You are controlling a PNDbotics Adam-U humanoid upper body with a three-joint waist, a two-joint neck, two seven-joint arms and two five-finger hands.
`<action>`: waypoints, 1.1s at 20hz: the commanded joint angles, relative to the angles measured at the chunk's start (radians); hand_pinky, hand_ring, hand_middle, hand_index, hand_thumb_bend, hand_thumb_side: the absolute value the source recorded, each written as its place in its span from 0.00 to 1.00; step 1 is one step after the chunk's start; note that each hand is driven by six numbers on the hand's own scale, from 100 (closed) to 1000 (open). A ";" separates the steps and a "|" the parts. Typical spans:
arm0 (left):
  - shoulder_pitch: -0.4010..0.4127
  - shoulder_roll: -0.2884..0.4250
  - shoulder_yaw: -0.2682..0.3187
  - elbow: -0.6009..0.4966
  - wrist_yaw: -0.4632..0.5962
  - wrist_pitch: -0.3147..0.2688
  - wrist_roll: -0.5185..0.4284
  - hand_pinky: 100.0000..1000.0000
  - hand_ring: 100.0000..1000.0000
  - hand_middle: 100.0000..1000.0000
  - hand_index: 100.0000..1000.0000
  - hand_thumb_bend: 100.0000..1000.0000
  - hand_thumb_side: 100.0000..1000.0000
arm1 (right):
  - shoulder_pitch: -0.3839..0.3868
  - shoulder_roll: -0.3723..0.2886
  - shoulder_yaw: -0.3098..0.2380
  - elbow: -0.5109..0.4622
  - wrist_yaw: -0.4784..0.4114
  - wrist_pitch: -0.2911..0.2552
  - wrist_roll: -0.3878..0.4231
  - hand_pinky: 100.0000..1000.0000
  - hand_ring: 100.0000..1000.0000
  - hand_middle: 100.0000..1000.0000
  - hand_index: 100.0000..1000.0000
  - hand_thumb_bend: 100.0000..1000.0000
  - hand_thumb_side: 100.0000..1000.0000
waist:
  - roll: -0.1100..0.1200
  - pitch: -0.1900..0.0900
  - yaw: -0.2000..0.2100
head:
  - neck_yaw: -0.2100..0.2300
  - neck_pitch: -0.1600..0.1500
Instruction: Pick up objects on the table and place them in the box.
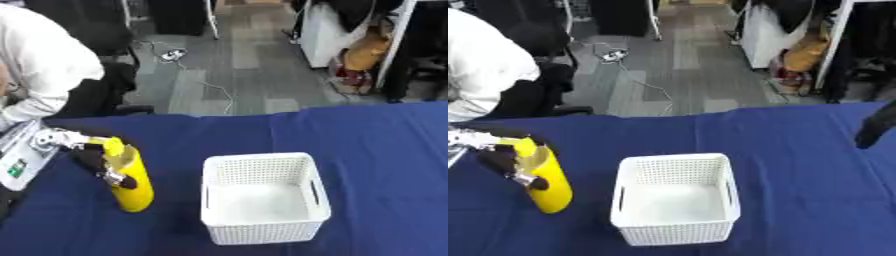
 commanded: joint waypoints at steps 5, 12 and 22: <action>-0.009 0.010 0.013 0.003 -0.013 -0.058 -0.063 0.66 0.78 0.91 0.92 0.61 0.66 | -0.014 -0.005 -0.006 -0.016 -0.007 -0.001 0.000 0.37 0.36 0.42 0.60 0.21 0.90 | -0.002 -0.015 -0.001 | 0.001 -0.010; -0.001 0.004 0.019 0.006 -0.002 -0.049 -0.036 0.45 0.58 0.65 0.80 0.46 0.63 | -0.015 -0.005 -0.006 -0.016 -0.007 -0.001 0.000 0.37 0.36 0.42 0.60 0.21 0.90 | -0.003 -0.015 -0.001 | 0.001 -0.010; 0.032 -0.014 0.030 0.008 0.075 -0.073 0.207 0.00 0.17 0.24 0.52 0.09 0.85 | -0.016 -0.003 -0.006 -0.016 -0.007 -0.001 0.000 0.37 0.36 0.42 0.59 0.21 0.90 | -0.004 -0.015 -0.002 | 0.001 -0.012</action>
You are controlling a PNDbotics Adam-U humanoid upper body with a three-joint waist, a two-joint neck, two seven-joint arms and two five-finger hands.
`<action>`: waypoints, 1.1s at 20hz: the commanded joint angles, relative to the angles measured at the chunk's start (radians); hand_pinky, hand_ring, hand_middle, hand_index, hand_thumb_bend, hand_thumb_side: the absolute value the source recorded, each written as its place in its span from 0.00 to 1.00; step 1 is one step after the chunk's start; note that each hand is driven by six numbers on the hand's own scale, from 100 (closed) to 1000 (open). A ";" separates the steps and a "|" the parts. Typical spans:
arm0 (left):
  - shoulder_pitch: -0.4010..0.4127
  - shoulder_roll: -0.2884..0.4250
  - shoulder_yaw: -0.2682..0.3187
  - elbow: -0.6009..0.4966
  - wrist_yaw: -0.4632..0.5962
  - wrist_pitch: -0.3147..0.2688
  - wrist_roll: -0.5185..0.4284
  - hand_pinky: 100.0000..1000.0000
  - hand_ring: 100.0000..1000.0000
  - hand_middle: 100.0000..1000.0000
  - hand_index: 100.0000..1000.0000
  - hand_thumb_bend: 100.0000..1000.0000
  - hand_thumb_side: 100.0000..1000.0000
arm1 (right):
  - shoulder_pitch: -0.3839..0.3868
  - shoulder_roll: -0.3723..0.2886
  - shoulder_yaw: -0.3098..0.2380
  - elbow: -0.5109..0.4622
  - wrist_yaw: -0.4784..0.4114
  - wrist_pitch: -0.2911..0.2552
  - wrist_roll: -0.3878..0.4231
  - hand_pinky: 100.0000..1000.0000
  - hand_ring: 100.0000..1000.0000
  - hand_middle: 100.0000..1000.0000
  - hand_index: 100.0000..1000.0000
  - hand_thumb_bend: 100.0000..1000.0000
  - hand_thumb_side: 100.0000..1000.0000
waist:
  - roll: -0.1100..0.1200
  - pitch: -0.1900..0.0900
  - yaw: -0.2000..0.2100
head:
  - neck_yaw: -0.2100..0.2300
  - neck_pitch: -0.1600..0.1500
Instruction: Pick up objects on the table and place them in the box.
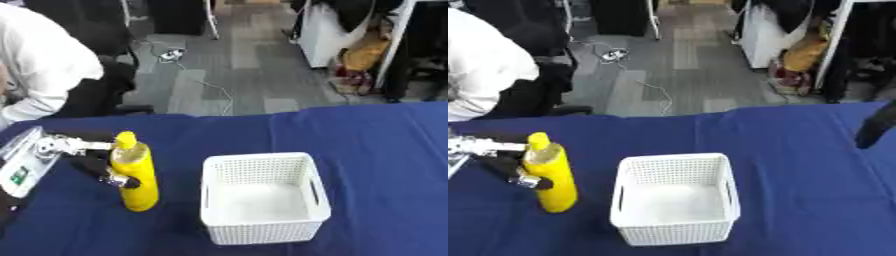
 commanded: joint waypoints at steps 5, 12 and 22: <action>0.008 0.002 0.017 0.003 0.044 -0.055 0.255 0.00 0.01 0.09 0.37 0.11 0.80 | -0.017 -0.004 -0.006 -0.016 -0.003 -0.001 0.000 0.37 0.36 0.42 0.59 0.21 0.90 | -0.002 -0.015 -0.002 | 0.000 -0.013; 0.014 -0.001 0.012 0.009 0.042 -0.125 0.430 0.00 0.00 0.00 0.30 0.11 0.76 | -0.018 -0.004 -0.007 -0.016 -0.002 -0.001 -0.001 0.37 0.36 0.42 0.59 0.21 0.90 | -0.002 -0.015 -0.002 | -0.001 -0.013; 0.020 0.036 0.017 -0.074 0.104 -0.146 0.493 0.00 0.00 0.00 0.25 0.12 0.75 | -0.015 -0.010 -0.007 -0.016 0.001 0.000 -0.003 0.37 0.36 0.42 0.59 0.21 0.91 | 0.006 -0.021 0.004 | -0.009 -0.013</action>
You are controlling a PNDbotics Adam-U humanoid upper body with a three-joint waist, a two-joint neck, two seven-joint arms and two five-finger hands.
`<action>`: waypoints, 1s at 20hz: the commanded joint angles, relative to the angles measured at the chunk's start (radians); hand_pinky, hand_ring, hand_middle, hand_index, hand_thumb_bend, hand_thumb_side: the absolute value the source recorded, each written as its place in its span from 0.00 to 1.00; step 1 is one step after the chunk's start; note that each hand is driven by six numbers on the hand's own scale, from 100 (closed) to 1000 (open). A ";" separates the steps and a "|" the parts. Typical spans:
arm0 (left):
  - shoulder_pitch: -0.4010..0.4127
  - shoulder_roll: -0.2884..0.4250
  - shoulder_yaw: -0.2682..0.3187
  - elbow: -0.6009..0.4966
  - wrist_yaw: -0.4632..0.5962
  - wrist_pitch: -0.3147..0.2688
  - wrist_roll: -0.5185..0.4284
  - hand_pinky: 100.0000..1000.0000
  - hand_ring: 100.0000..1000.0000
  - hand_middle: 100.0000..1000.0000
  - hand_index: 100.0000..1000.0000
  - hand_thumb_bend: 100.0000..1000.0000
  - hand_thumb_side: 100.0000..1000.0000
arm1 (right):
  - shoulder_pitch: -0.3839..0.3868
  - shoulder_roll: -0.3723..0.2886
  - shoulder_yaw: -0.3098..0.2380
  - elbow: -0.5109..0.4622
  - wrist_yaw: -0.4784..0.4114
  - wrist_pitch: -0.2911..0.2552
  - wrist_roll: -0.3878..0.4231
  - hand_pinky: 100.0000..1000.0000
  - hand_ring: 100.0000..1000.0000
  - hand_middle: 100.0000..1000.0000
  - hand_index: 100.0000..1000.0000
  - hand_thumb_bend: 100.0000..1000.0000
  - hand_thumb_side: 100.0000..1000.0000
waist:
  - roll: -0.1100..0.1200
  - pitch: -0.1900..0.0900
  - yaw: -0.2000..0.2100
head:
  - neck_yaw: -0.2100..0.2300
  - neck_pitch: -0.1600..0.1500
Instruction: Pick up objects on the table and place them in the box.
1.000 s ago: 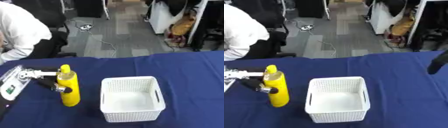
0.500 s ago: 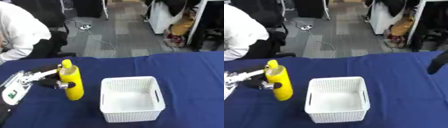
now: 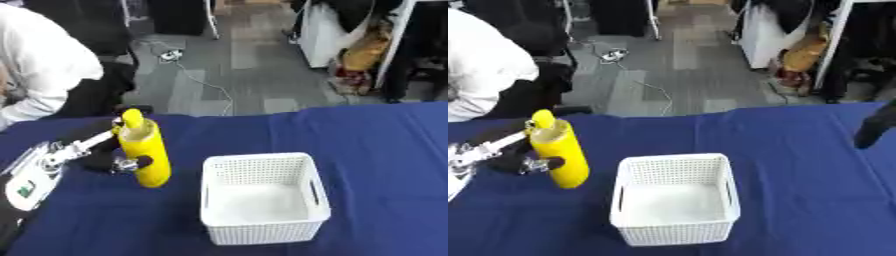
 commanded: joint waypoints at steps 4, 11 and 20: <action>0.011 0.084 0.011 -0.149 0.082 0.026 0.011 0.00 0.00 0.00 0.24 0.12 0.73 | -0.012 -0.019 -0.008 -0.016 0.002 0.001 -0.005 0.37 0.36 0.42 0.59 0.21 0.91 | 0.006 -0.026 0.006 | -0.012 -0.010; 0.039 0.146 0.004 -0.362 0.189 0.080 0.004 0.00 0.00 0.00 0.23 0.15 0.76 | -0.006 -0.024 -0.007 -0.016 0.006 0.003 -0.007 0.37 0.36 0.42 0.59 0.21 0.91 | 0.013 -0.036 0.011 | -0.017 -0.008; 0.042 0.173 -0.022 -0.559 0.307 0.141 -0.011 0.00 0.00 0.00 0.22 0.12 0.71 | -0.003 -0.026 -0.006 -0.016 0.004 0.004 -0.007 0.37 0.36 0.42 0.59 0.21 0.91 | 0.019 -0.049 0.011 | -0.017 -0.009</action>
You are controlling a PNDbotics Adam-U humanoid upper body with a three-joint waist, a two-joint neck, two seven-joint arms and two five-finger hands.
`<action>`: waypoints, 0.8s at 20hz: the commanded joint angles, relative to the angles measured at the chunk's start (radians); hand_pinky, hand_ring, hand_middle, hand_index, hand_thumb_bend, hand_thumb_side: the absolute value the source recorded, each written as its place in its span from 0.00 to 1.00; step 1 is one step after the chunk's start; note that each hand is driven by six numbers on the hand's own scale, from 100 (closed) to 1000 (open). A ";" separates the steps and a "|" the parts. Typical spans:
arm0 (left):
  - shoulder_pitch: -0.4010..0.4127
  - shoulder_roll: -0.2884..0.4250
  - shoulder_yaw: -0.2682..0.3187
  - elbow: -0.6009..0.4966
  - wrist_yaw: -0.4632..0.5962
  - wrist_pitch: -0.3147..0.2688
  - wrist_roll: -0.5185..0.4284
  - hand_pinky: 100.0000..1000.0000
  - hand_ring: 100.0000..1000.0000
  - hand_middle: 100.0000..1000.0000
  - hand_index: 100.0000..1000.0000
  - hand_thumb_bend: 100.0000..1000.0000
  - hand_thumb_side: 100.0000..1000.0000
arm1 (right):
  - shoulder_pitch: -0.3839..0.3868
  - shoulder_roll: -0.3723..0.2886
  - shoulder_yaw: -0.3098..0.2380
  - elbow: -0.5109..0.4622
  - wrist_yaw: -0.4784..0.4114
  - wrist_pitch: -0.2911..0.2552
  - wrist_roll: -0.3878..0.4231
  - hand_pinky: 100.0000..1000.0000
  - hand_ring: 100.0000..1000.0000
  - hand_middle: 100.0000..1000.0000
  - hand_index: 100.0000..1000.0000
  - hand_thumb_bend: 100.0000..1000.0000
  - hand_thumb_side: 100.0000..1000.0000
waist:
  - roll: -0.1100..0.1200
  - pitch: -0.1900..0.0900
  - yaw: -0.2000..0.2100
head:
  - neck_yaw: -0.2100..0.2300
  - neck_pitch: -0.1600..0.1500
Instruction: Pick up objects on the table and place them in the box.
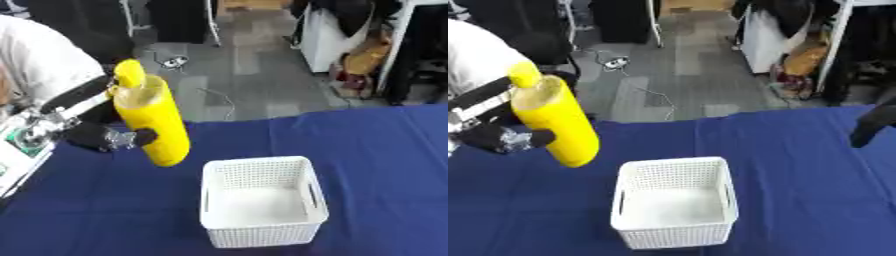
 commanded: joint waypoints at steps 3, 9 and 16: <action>-0.013 0.045 -0.018 -0.112 0.075 0.035 -0.019 0.00 0.00 0.00 0.22 0.12 0.72 | -0.006 -0.024 -0.005 -0.016 -0.001 -0.001 -0.003 0.37 0.36 0.42 0.59 0.21 0.91 | 0.003 -0.024 -0.002 | -0.007 -0.010; -0.031 0.049 -0.057 -0.198 0.116 0.064 -0.074 0.00 0.00 0.00 0.22 0.12 0.73 | -0.011 -0.022 -0.003 -0.016 -0.002 -0.002 -0.001 0.37 0.36 0.42 0.59 0.21 0.91 | 0.009 -0.026 -0.008 | -0.004 -0.012; -0.073 0.009 -0.097 -0.205 0.135 0.078 -0.114 0.00 0.00 0.00 0.22 0.13 0.73 | -0.018 -0.016 0.000 -0.016 -0.006 -0.004 0.001 0.37 0.36 0.42 0.59 0.21 0.91 | 0.013 -0.027 -0.016 | 0.000 -0.012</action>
